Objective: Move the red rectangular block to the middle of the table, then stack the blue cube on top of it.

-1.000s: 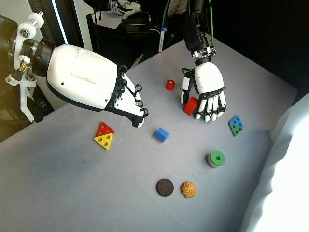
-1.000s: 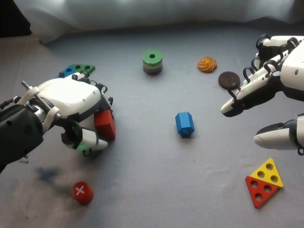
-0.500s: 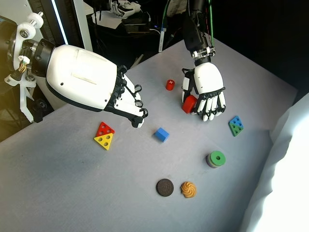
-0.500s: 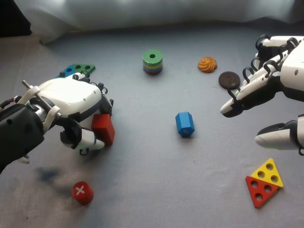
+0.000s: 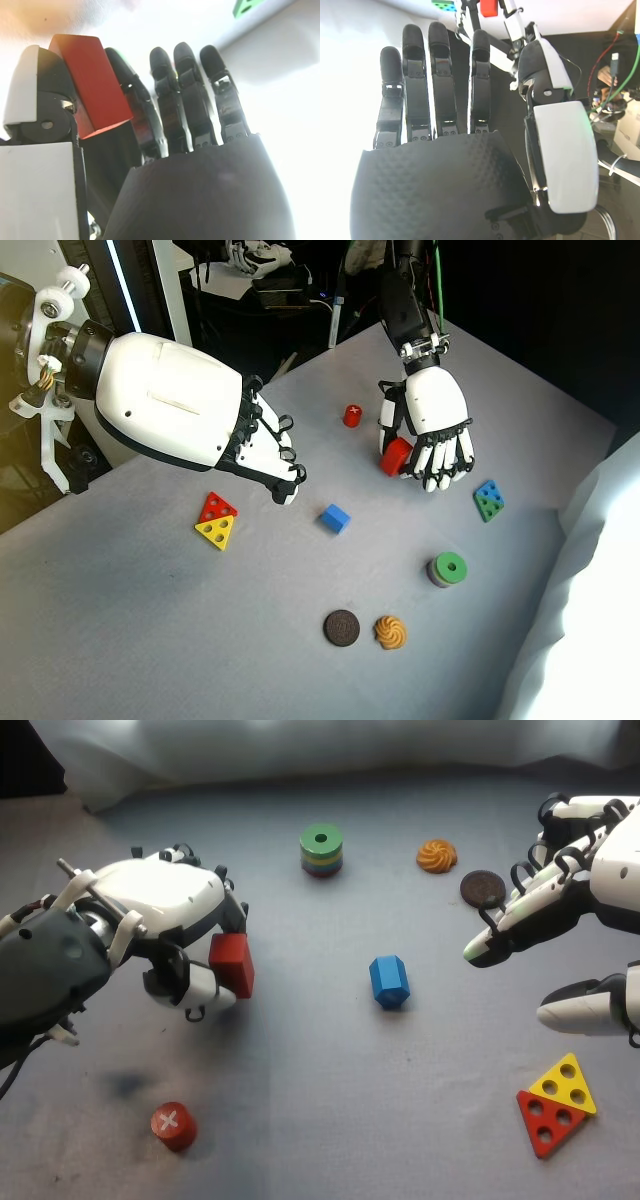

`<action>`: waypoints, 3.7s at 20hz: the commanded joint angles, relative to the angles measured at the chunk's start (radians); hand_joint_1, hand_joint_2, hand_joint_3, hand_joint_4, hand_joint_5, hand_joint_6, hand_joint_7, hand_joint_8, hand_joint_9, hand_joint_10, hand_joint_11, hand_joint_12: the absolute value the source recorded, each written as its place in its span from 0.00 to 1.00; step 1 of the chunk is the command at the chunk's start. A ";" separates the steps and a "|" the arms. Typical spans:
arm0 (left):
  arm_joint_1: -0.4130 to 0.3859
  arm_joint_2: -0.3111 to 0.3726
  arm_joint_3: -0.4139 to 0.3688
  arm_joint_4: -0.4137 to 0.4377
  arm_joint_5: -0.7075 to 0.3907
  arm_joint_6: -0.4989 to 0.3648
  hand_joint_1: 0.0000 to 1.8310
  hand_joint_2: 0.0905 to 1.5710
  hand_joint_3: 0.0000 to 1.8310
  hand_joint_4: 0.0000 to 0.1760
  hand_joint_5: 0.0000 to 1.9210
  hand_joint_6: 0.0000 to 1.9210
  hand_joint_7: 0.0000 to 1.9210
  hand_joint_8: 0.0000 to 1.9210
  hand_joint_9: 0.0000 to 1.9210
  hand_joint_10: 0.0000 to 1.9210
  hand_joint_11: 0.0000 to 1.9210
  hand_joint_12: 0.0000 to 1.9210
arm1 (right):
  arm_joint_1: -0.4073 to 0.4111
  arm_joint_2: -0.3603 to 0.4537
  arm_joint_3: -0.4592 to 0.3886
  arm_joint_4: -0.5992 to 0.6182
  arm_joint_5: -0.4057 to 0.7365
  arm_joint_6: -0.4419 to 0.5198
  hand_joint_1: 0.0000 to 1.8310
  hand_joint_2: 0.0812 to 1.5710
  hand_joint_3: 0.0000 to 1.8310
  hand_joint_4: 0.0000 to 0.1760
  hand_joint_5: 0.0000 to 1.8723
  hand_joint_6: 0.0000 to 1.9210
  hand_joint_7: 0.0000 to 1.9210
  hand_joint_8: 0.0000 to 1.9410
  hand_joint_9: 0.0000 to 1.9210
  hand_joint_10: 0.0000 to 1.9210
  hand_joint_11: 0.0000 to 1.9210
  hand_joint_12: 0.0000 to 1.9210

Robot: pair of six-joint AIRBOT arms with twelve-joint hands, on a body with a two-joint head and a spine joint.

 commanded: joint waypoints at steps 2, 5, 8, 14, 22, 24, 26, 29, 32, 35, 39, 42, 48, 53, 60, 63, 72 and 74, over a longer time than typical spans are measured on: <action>-0.023 0.003 -0.019 -0.034 -0.097 0.055 0.58 0.68 0.00 0.43 0.52 0.49 0.31 0.00 0.25 0.00 0.00 0.52 | 0.008 0.010 -0.001 0.008 0.097 0.001 0.26 0.76 0.00 0.00 0.34 0.00 0.34 0.00 0.29 0.00 0.00 0.63; -0.038 -0.008 -0.042 -0.090 -0.128 0.097 0.58 0.68 0.00 0.45 0.52 0.49 0.31 0.00 0.25 0.00 0.00 0.52 | 0.008 0.010 -0.001 0.008 0.097 0.001 0.26 0.76 0.00 0.00 0.34 0.00 0.34 0.00 0.29 0.00 0.00 0.63; -0.056 -0.030 -0.060 -0.146 -0.157 0.142 0.58 0.68 0.00 0.37 0.53 0.48 0.32 0.00 0.26 0.00 0.00 0.52 | 0.008 0.010 -0.001 0.008 0.097 0.001 0.26 0.76 0.00 0.00 0.34 0.00 0.34 0.00 0.29 0.00 0.00 0.62; -0.099 -0.093 -0.060 -0.196 -0.195 0.186 0.58 0.68 0.00 0.54 0.53 0.48 0.31 0.00 0.25 0.00 0.00 0.51 | 0.007 0.010 -0.001 0.008 0.097 0.000 0.25 0.76 0.00 0.00 0.35 0.00 0.34 0.00 0.29 0.00 0.00 0.64; -0.083 -0.132 -0.057 -0.204 -0.224 0.185 0.58 0.68 0.00 0.33 0.53 0.48 0.32 0.00 0.26 0.00 0.00 0.54 | 0.007 0.010 -0.001 0.008 0.097 0.000 0.27 0.76 0.00 0.00 0.35 0.00 0.35 0.00 0.30 0.00 0.00 0.65; -0.075 -0.134 -0.053 -0.204 -0.228 0.185 0.58 0.68 0.00 0.43 0.53 0.48 0.32 0.00 0.26 0.00 0.00 0.54 | 0.007 0.010 -0.001 0.008 0.097 0.000 0.27 0.76 0.00 0.00 0.35 0.00 0.35 0.00 0.30 0.00 0.00 0.64; -0.066 -0.138 -0.048 -0.202 -0.230 0.181 0.58 0.68 0.00 0.43 0.52 0.49 0.31 0.00 0.25 0.00 0.00 0.53 | 0.007 0.010 -0.001 0.008 0.097 0.000 0.26 0.76 0.00 0.00 0.35 0.00 0.35 0.00 0.30 0.00 0.00 0.65; -0.052 -0.142 -0.043 -0.194 -0.239 0.167 0.58 0.68 0.00 0.46 0.52 0.49 0.31 0.00 0.25 0.00 0.00 0.52 | 0.007 0.010 -0.001 0.008 0.097 0.000 0.26 0.77 0.00 0.00 0.35 0.00 0.35 0.00 0.30 0.00 0.00 0.65; -0.042 -0.151 -0.034 -0.176 -0.247 0.146 0.58 0.68 0.00 0.48 0.53 0.48 0.32 0.00 0.26 0.00 0.00 0.53 | 0.006 0.010 -0.001 0.008 0.097 -0.001 0.27 0.76 0.00 0.00 0.35 0.00 0.35 0.00 0.30 0.00 0.00 0.64; -0.032 -0.163 -0.026 -0.165 -0.247 0.132 0.58 0.68 0.00 0.49 0.53 0.48 0.32 0.00 0.26 0.00 0.00 0.53 | 0.006 0.010 -0.001 0.008 0.097 -0.006 0.26 0.77 0.00 0.00 0.35 0.00 0.34 0.00 0.30 0.00 0.00 0.64; -0.022 -0.172 -0.025 -0.162 -0.262 0.126 0.58 0.68 0.00 0.43 0.53 0.48 0.32 0.00 0.26 0.00 0.00 0.54 | 0.005 0.010 0.000 0.008 0.097 -0.011 0.27 0.76 0.00 0.00 0.36 0.00 0.35 0.00 0.30 0.00 0.00 0.64; -0.019 -0.176 -0.020 -0.158 -0.264 0.121 0.58 0.68 0.00 0.43 0.54 0.47 0.32 0.00 0.26 0.00 0.00 0.52 | 0.005 0.010 0.001 0.008 0.099 -0.020 0.27 0.76 0.00 0.00 0.35 0.00 0.35 0.00 0.30 0.00 0.00 0.64; -0.019 -0.180 -0.010 -0.148 -0.265 0.110 0.57 0.69 0.00 0.55 0.51 0.50 0.30 0.00 0.24 0.00 0.00 0.52 | 0.002 0.010 0.002 0.008 0.103 -0.033 0.27 0.77 0.00 0.00 0.35 0.00 0.35 0.00 0.30 0.00 0.00 0.66; -0.019 -0.180 -0.006 -0.148 -0.267 0.110 0.56 0.69 0.00 0.87 0.51 0.51 0.30 0.00 0.24 0.00 0.00 0.51 | 0.002 0.010 0.002 0.008 0.102 -0.033 0.27 0.76 0.00 0.00 0.36 0.00 0.36 0.00 0.31 0.00 0.00 0.66; -0.017 -0.181 -0.006 -0.149 -0.267 0.108 0.48 0.64 0.00 0.00 0.46 0.01 0.29 0.00 0.21 0.00 0.00 0.46 | 0.002 0.010 0.002 0.008 0.095 -0.044 0.29 0.76 0.00 0.00 0.35 0.00 0.35 0.00 0.30 0.00 0.00 0.65; -0.017 -0.180 -0.006 -0.151 -0.267 0.108 0.46 0.62 0.00 0.00 0.45 0.00 0.31 0.00 0.22 0.00 0.00 0.45 | 0.002 0.010 0.002 0.019 0.099 -0.044 0.29 0.76 0.00 0.00 0.36 0.00 0.35 0.00 0.30 0.00 0.00 0.66; -0.024 -0.149 -0.032 -0.170 -0.267 0.123 0.18 0.75 0.01 0.00 0.25 0.00 0.23 0.00 0.18 0.00 0.00 0.41 | -0.004 0.013 0.001 0.037 0.090 -0.060 0.32 0.74 0.00 0.00 0.35 0.00 0.34 0.00 0.29 0.00 0.00 0.65; -0.027 -0.124 -0.049 -0.188 -0.267 0.141 0.10 0.77 0.01 0.00 0.22 0.00 0.22 0.00 0.18 0.00 0.00 0.42 | -0.005 0.017 -0.003 0.071 0.083 -0.060 0.34 0.72 0.00 0.00 0.34 0.00 0.33 0.00 0.29 0.00 0.00 0.63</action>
